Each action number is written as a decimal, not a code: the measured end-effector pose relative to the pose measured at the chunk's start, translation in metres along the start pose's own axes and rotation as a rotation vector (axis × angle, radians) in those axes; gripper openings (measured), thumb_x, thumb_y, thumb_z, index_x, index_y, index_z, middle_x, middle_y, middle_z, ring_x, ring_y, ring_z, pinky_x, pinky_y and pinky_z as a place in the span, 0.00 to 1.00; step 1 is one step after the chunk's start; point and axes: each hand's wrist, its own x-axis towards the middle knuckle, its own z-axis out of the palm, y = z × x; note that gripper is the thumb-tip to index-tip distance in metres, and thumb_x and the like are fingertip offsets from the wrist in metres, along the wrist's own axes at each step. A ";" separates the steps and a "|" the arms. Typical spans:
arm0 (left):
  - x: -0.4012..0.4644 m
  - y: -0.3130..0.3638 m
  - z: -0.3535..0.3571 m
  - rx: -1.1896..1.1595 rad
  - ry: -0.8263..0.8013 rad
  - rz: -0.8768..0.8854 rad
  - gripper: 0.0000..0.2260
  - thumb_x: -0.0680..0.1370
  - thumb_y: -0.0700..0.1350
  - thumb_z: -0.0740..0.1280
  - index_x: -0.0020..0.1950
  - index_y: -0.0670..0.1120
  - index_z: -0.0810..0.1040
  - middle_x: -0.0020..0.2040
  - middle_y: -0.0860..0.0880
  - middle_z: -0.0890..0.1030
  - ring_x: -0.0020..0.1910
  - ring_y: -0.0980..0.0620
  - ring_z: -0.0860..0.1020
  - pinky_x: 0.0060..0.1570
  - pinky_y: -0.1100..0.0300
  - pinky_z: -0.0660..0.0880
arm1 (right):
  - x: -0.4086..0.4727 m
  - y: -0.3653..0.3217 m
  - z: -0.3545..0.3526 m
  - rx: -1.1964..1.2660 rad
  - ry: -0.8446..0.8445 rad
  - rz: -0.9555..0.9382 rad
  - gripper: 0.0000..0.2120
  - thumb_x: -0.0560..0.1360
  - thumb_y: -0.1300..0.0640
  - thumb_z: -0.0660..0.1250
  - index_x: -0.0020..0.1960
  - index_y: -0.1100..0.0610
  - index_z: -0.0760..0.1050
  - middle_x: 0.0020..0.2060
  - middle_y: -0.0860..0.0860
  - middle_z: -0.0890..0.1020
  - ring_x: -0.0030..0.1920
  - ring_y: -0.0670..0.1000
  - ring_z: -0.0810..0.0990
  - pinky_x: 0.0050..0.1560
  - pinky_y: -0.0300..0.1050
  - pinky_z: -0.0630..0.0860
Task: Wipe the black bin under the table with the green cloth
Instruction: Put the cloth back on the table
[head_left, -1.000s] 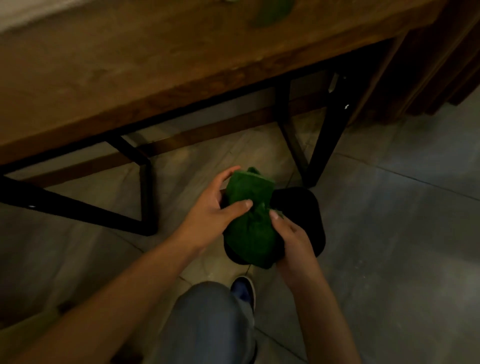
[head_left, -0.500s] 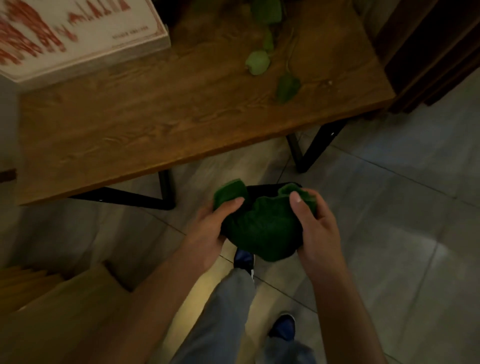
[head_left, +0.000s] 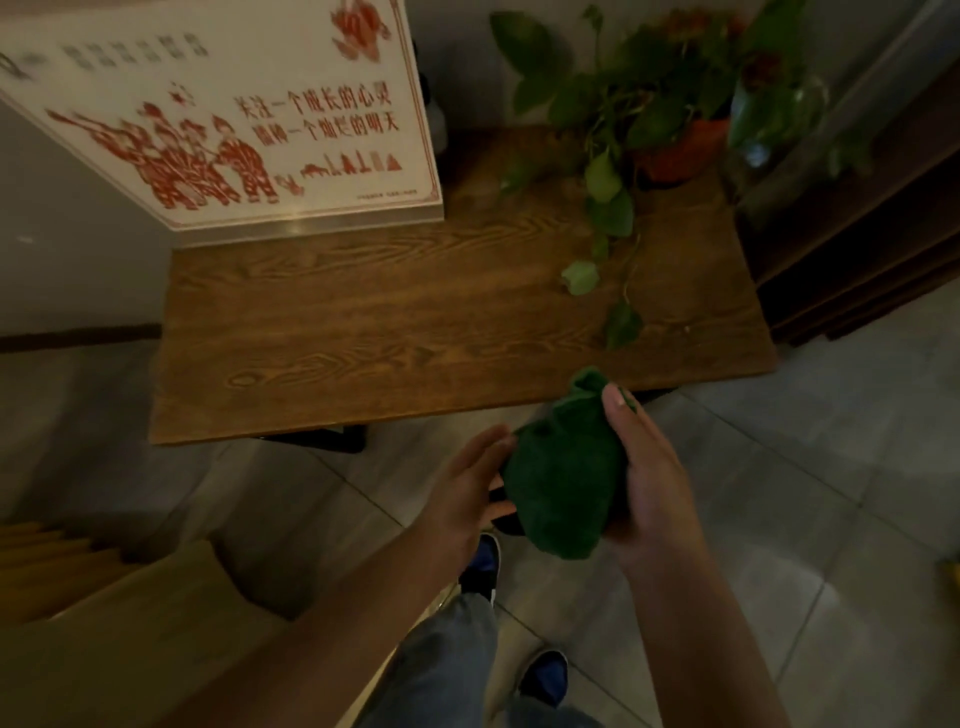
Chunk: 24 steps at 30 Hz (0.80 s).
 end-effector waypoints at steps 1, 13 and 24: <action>0.002 0.005 0.002 -0.047 -0.019 0.018 0.17 0.83 0.49 0.67 0.70 0.47 0.79 0.67 0.41 0.82 0.66 0.41 0.81 0.62 0.45 0.79 | 0.003 -0.003 0.005 0.007 -0.010 0.014 0.15 0.71 0.45 0.73 0.53 0.52 0.85 0.52 0.61 0.85 0.51 0.63 0.86 0.48 0.59 0.84; -0.005 0.061 -0.013 -0.325 -0.157 0.141 0.27 0.73 0.43 0.77 0.71 0.40 0.77 0.69 0.39 0.81 0.68 0.41 0.80 0.67 0.47 0.78 | 0.040 -0.030 0.002 -0.043 -0.117 0.114 0.26 0.72 0.58 0.73 0.70 0.53 0.78 0.63 0.58 0.85 0.62 0.62 0.84 0.56 0.60 0.82; 0.075 0.115 -0.051 0.272 0.239 0.283 0.13 0.78 0.48 0.75 0.60 0.46 0.81 0.57 0.45 0.86 0.58 0.47 0.84 0.63 0.46 0.81 | 0.167 -0.044 0.036 -0.746 -0.073 -0.088 0.19 0.75 0.49 0.77 0.65 0.47 0.81 0.60 0.50 0.85 0.63 0.55 0.83 0.67 0.58 0.79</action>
